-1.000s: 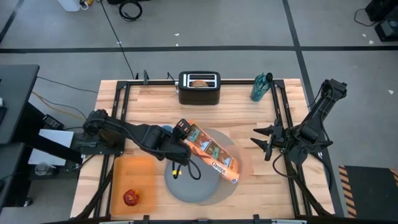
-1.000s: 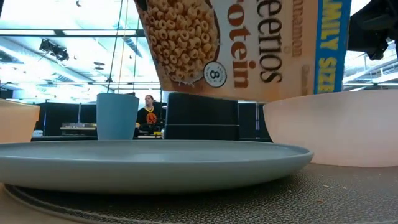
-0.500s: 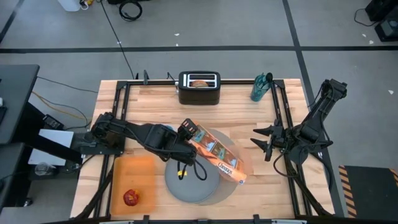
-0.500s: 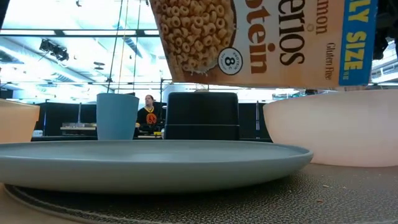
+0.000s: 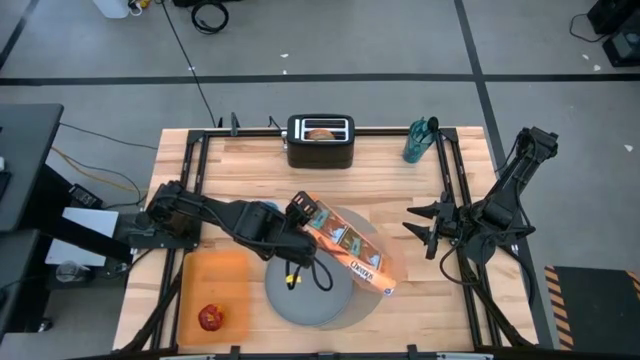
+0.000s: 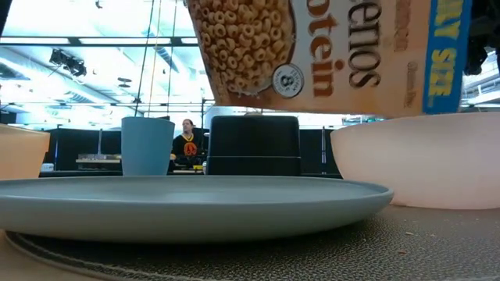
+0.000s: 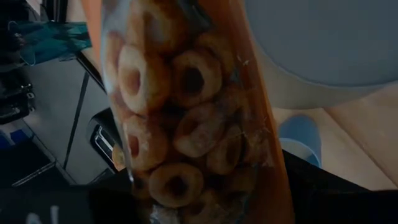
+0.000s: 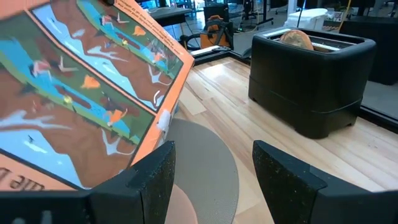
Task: Arrange a breakfast setting
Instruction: Pour the cereal from the yellow cereal box into the orange bowl
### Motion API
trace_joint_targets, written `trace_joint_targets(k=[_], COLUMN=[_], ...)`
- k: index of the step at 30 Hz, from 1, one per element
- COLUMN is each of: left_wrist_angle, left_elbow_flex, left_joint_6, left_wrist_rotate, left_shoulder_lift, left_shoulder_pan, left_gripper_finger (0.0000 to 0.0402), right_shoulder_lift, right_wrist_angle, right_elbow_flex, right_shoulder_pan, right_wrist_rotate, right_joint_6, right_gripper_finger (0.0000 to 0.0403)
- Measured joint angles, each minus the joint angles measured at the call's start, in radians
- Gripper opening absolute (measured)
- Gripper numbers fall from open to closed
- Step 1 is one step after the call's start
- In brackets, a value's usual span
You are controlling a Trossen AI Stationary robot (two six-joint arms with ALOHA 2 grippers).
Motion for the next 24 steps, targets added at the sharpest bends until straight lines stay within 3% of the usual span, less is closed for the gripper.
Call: trace_joint_targets(k=[14, 17, 24], left_wrist_angle=[0.003, 0.003, 0.002], left_elbow_flex=[-0.046, -0.045, -0.046], left_joint_6=[0.013, -0.004, 0.017], left_wrist_rotate=[-0.028, 0.010, -0.035], left_shoulder_lift=[0.004, 0.005, 0.004], left_shoulder_pan=[0.031, 0.025, -0.002], left_gripper_finger=[0.0213, 0.0213, 0.0213], right_shoulder_lift=[0.000, 0.000, 0.000], right_wrist_angle=[0.000, 0.000, 0.000], right_elbow_flex=[0.000, 0.000, 0.000], right_shoulder_pan=[0.000, 0.000, -0.002], right_wrist_rotate=[0.000, 0.000, 0.000], right_joint_6=[0.000, 0.000, -0.002], right_gripper_finger=[0.0221, 0.0221, 0.0222])
